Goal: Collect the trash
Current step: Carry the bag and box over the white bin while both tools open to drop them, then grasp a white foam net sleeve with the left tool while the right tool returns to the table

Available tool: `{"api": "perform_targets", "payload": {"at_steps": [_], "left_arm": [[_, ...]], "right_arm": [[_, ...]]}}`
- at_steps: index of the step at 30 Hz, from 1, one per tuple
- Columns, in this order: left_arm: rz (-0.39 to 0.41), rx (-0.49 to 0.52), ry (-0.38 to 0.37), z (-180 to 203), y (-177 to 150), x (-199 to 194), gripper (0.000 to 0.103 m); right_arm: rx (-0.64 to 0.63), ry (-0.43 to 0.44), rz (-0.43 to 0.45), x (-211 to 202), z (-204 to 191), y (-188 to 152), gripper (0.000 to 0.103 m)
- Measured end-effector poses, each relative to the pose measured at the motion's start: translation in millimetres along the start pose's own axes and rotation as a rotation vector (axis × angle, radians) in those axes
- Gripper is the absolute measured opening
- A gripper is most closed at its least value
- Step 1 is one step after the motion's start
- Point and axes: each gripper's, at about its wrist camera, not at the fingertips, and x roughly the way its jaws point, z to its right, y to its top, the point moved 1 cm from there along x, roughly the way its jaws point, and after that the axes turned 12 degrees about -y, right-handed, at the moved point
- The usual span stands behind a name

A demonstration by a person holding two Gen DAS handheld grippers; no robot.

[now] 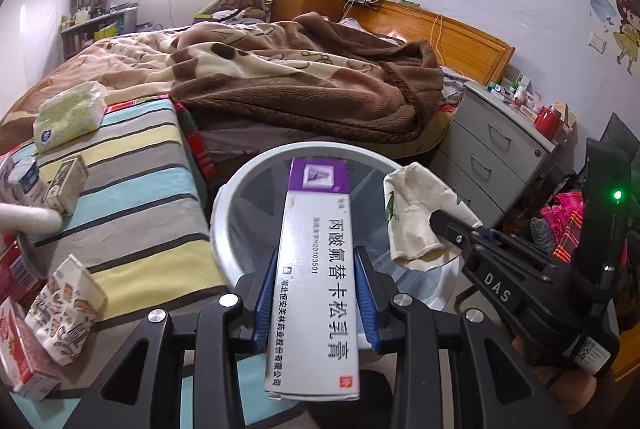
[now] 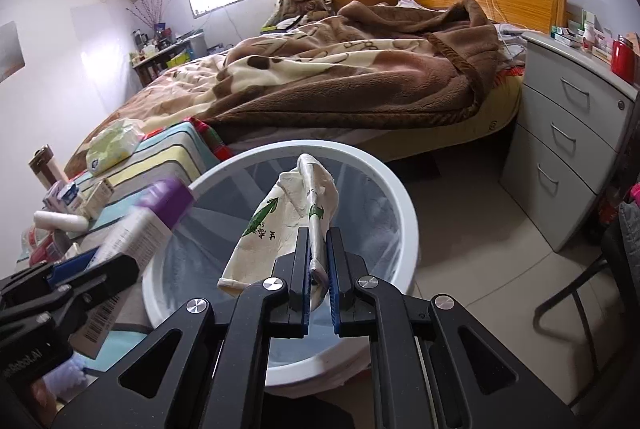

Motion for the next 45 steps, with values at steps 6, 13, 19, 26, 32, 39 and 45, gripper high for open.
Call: {"api": "perform_targets", "payload": {"at_steps": [6,13,19,26,32,39,45], "left_arm": [[0.008,-0.010,-0.004,-1.8,0.8,-0.6,0.051],[0.042,-0.013,-0.009,-4.4,-1.1,-19.7,0.058],[0.075,-0.020,0.006,-12.5,-7.1,-45.3,0.060],[0.120,-0.011,0.037,-20.6,-21.5,-84.2,0.064],[0.143,-0.004,0.050,-30.7,-40.9,-116.8,0.065],[0.143,-0.013,0.094,-52.1,-72.9,-150.7,0.065],[0.120,-0.019,0.107,-65.7,-96.9,-164.3,0.065]], "right_arm": [[0.005,-0.007,-0.023,3.6,3.5,-0.3,0.045],[0.018,0.017,-0.006,-5.4,1.1,-0.4,0.053],[0.028,0.048,0.021,-18.0,-7.7,-1.2,0.053],[0.012,0.101,0.054,-36.5,-26.1,-5.8,0.054],[0.003,0.159,0.070,-50.2,-44.2,-15.5,0.058],[-0.034,0.210,0.082,-62.4,-65.1,-25.9,0.059],[-0.081,0.244,0.073,-65.5,-84.4,-37.3,0.059]]}}
